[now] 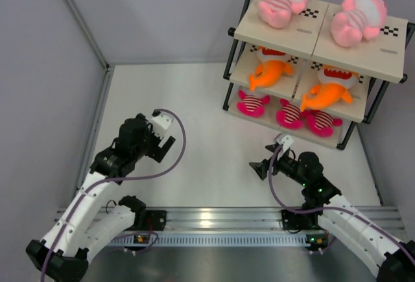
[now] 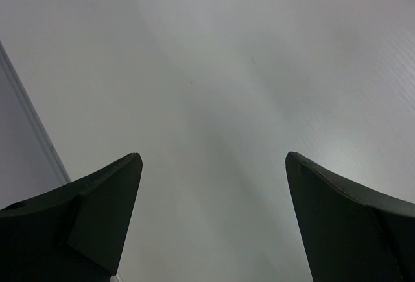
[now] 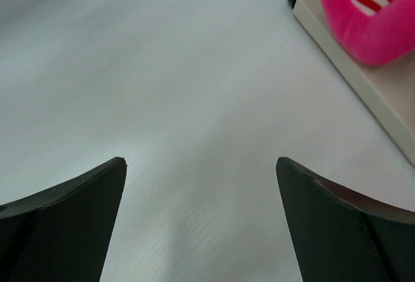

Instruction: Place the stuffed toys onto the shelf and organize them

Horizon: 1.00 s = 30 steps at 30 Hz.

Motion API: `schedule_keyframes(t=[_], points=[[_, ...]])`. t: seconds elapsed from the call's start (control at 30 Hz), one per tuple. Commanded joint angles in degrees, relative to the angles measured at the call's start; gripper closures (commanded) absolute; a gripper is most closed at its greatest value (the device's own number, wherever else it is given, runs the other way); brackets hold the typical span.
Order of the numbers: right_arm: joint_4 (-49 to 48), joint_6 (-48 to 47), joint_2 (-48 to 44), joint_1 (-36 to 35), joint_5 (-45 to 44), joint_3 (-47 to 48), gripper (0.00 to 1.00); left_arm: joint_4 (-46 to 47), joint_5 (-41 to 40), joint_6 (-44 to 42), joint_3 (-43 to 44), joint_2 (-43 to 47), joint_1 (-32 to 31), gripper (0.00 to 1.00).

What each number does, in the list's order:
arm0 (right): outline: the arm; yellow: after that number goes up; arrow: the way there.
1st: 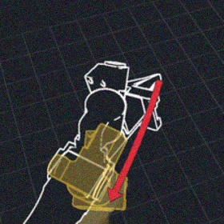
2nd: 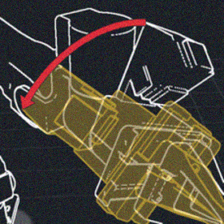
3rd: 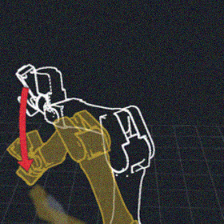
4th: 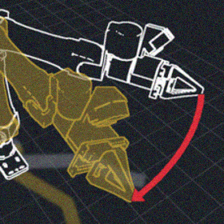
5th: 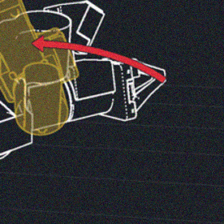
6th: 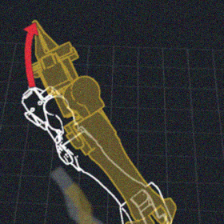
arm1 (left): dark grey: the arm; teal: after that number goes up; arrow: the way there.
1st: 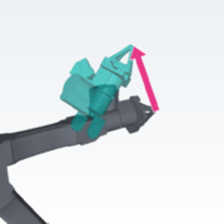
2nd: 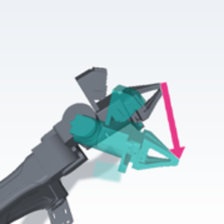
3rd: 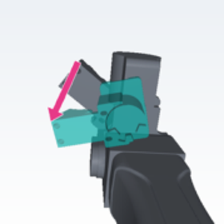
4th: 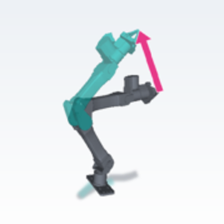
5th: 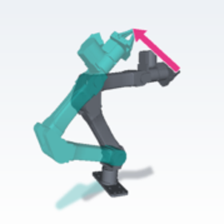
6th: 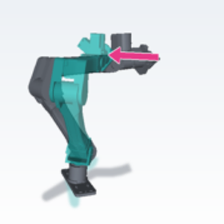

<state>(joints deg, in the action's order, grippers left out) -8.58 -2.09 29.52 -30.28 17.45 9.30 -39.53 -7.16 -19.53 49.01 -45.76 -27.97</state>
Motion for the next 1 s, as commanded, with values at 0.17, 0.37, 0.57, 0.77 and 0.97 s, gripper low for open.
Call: schedule_keyframes(t=[0.17, 0.37, 0.57, 0.77, 0.97], points=[[-19.9, 9.7, -0.9, -0.6, -7.8, -7.7, 0.01, 1.8, 4.6, -1.0, -8.6, 10.0, 16.0, 0.01], [-21.4, 9.1, 1.3, -0.6, -8.3, -8.4, 0.01, 1.6, -3.8, -6.4, -16.6, 14.5, 22.9, 0.02], [-21.7, 9.1, 1.4, -0.7, -8.0, -8.3, 0.0, -2.3, -5.6, -4.5, -16.2, 16.5, 26.0, 0.01], [-22.3, 9.0, 2.4, -0.7, -7.5, -8.2, 0.01, -4.3, -3.7, -4.1, -14.9, 17.3, 26.7, 0.01], [-21.8, 9.5, 2.4, -0.7, -7.3, -7.6, 0.01, -4.3, -2.7, -4.6, -14.7, 17.4, 27.1, 0.01]])
